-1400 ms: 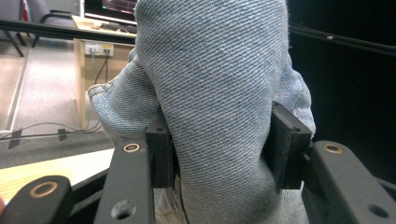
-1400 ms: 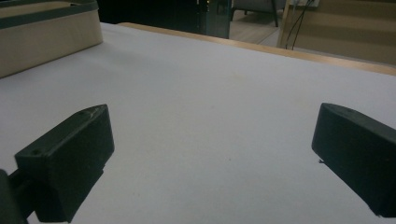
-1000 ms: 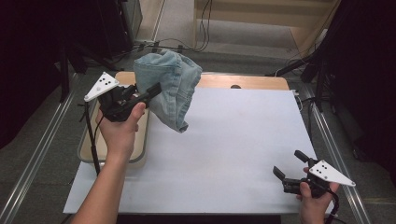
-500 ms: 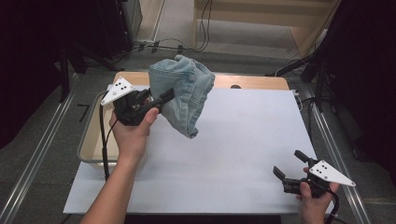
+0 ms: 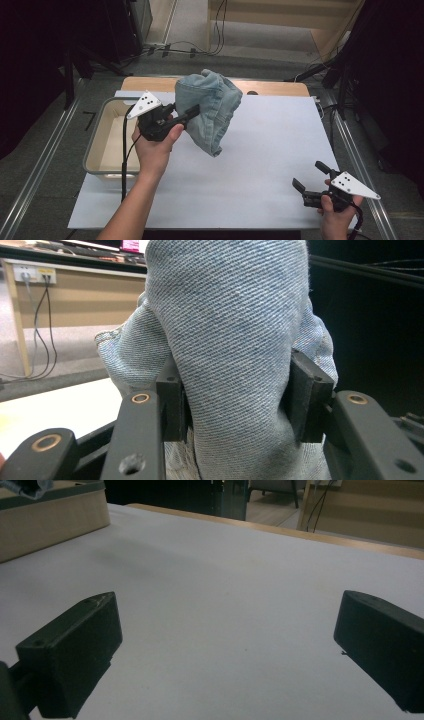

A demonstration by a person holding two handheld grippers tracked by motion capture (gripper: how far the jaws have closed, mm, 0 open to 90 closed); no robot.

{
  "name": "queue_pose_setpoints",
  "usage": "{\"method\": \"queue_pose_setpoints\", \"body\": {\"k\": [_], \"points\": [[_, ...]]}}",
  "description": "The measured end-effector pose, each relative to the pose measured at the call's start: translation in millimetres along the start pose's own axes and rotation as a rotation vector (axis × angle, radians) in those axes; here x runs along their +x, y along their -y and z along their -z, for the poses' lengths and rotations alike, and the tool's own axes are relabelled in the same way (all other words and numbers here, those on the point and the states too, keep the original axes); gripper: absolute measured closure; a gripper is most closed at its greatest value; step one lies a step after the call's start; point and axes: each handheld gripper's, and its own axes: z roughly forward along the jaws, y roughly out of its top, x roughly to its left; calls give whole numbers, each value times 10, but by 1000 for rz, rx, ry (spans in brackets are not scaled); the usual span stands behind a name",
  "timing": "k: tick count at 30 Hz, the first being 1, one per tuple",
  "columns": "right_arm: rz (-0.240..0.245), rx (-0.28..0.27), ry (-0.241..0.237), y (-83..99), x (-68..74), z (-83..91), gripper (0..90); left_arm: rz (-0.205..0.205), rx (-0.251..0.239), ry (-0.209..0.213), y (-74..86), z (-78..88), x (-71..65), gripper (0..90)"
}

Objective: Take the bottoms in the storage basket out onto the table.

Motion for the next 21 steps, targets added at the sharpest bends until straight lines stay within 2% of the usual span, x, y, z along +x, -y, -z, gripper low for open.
{"method": "queue_pose_setpoints", "body": {"k": [21], "points": [[0,3,-6,9,-4,-14,0,-4,67,59,274,-279,-174,500]]}}
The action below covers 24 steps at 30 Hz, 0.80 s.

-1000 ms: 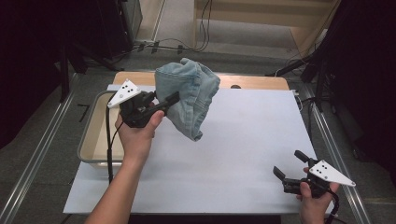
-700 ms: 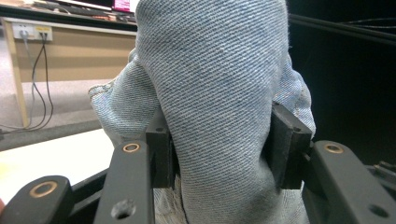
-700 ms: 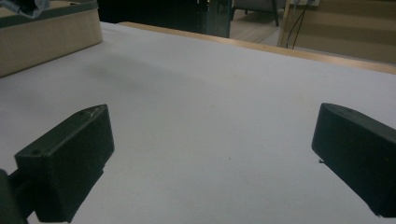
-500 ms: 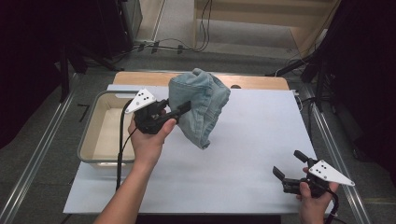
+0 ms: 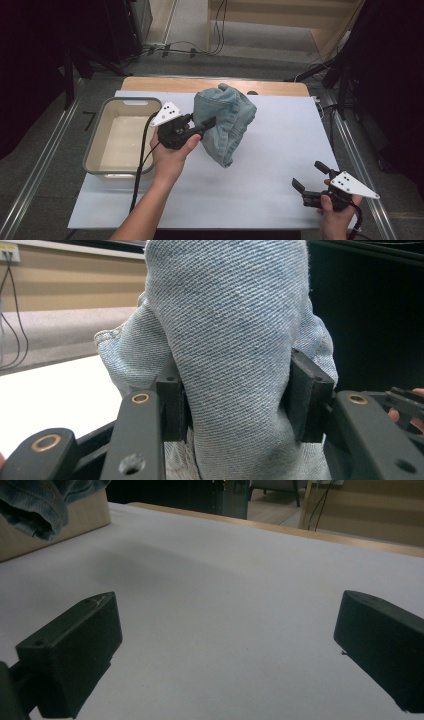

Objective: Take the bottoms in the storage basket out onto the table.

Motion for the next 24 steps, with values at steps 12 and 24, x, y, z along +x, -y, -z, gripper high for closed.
{"method": "queue_pose_setpoints", "body": {"k": [12,24], "points": [[1,1,0,2,-4,-1,0,11,37,9,172,-136,-31,499],[-9,0,1,7,-13,-1,0,18,102,12,347,-317,-63,498]]}}
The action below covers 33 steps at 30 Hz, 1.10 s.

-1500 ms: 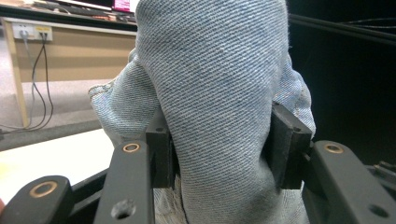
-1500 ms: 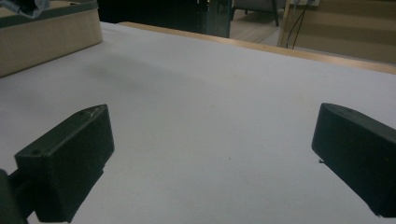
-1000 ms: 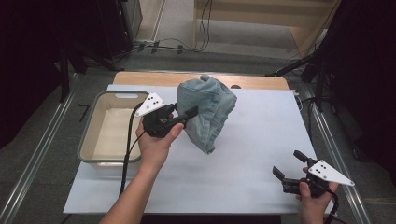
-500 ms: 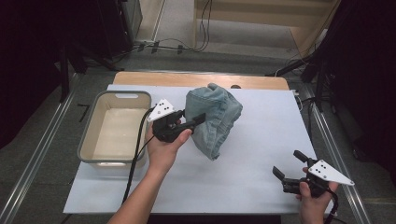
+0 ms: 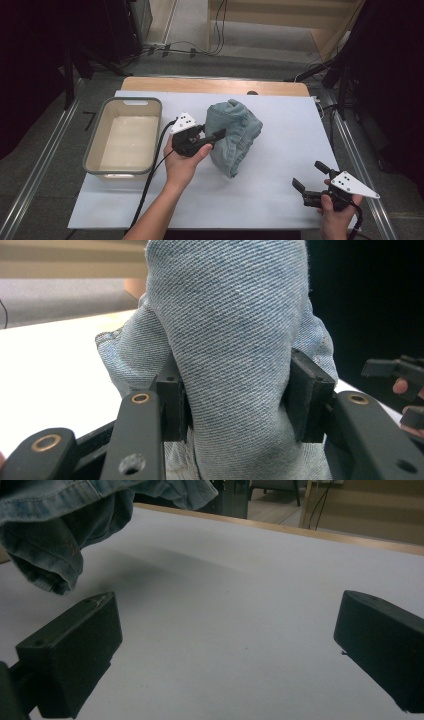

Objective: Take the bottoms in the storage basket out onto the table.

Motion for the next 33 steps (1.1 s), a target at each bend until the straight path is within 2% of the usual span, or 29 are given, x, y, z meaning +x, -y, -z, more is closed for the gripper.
{"method": "queue_pose_setpoints", "body": {"k": [6,13,19,23,25,28,31,33], "points": [[1,1,-2,1,-1,-1,0,7,43,6,99,-138,-18,497],[-1,-2,-4,4,-13,2,0,21,117,-10,239,-303,8,492],[-2,-3,-5,6,-16,-2,0,29,136,-3,302,-376,18,484],[-4,1,-7,6,-11,-7,0,15,201,-4,349,-463,-2,429],[-4,1,-6,5,-6,-7,0,10,219,18,371,-479,-7,407],[-3,-1,-6,4,-8,-4,0,14,202,68,358,-461,-18,340],[-5,-1,-6,6,-10,-4,0,43,143,119,298,-394,-2,251],[-4,-1,-6,7,-12,-6,0,51,112,120,250,-338,7,186]]}}
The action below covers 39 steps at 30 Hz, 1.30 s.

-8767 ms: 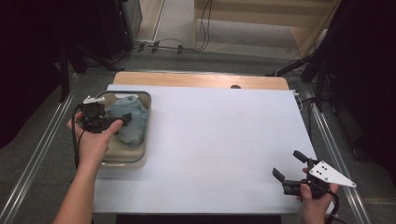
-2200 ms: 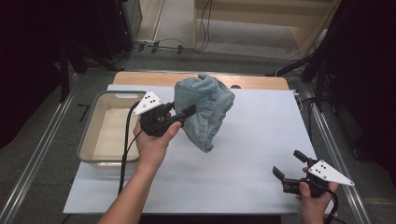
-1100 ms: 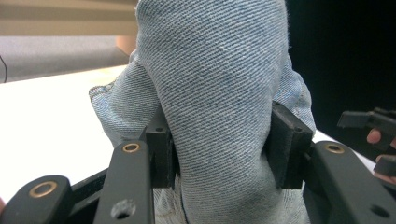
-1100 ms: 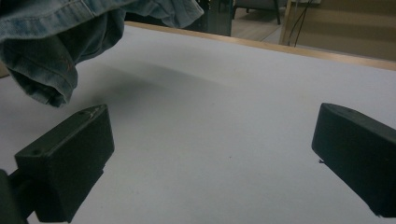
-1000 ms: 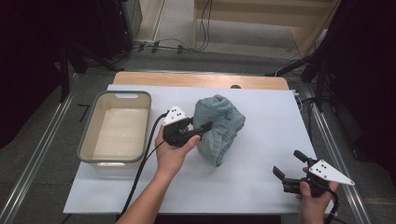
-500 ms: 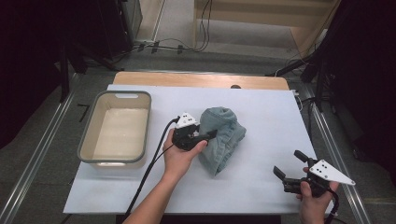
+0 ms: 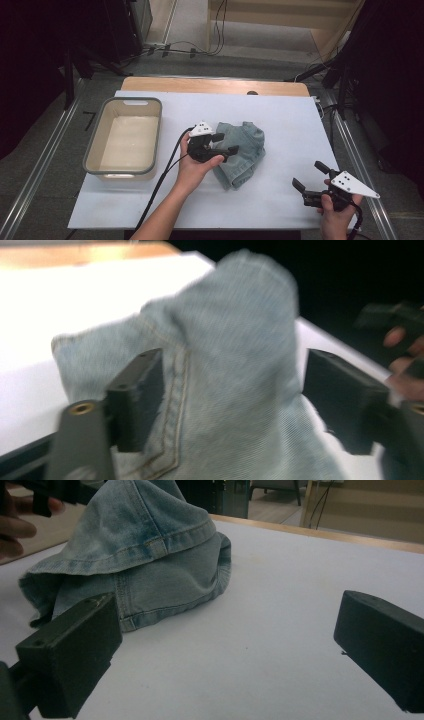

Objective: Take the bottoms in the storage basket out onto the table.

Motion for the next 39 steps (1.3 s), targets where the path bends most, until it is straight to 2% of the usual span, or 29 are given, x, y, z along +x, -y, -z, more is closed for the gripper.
{"method": "queue_pose_setpoints", "body": {"k": [4,9,13,21,28,36,39], "points": [[-2,2,-2,1,3,-2,0,7,-27,-3,-51,119,16,92],[1,2,-3,4,2,-9,0,5,-51,-8,-61,275,21,37],[-2,6,-4,9,10,-19,0,-23,-49,-6,-48,390,4,5],[2,11,-12,16,27,-46,0,-55,-54,-26,5,626,-25,0],[1,12,-10,27,35,-56,0,-71,-98,-44,98,886,-22,0],[6,9,-16,38,37,-58,0,-63,-116,-79,247,1142,19,0],[5,6,-14,43,27,-62,0,-63,-101,-99,304,1204,49,0]]}}
